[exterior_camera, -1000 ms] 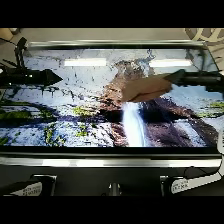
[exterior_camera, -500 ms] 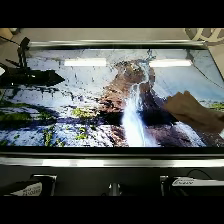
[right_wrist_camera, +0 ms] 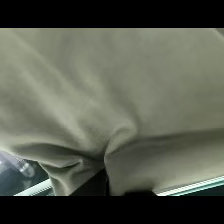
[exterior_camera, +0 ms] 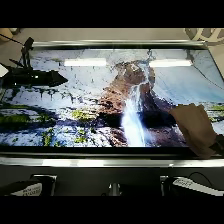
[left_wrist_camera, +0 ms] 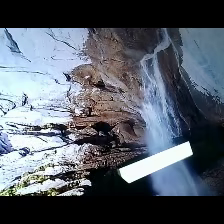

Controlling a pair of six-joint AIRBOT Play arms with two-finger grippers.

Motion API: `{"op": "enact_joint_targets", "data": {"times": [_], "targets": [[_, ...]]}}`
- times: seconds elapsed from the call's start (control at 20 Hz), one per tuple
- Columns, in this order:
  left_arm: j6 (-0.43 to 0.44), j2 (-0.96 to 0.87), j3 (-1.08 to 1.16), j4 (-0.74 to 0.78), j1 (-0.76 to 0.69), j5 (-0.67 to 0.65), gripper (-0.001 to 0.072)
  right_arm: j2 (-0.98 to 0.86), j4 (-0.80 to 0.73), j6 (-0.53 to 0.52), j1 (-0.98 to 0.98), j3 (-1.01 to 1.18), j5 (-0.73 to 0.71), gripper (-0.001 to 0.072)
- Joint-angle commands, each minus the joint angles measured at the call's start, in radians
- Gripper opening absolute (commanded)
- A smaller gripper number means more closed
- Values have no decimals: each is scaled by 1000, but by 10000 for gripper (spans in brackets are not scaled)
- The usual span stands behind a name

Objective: Fold the shirts.

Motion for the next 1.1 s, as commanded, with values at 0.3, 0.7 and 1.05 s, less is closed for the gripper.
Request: {"op": "enact_joint_targets", "data": {"times": [0.3, 0.7, 1.05], "targets": [[0, -1, 0, 0, -2, 0, 24, 117, -80, 85, -4, -149, -49, 19], [-8, 0, 1, 0, -6, 7, 24, 117, -154, 11, -4, 86, -52, 657], [-172, -14, 135, 368, -103, 110, 20, 117, -52, -189, 158, 635, -356, 631]]}}
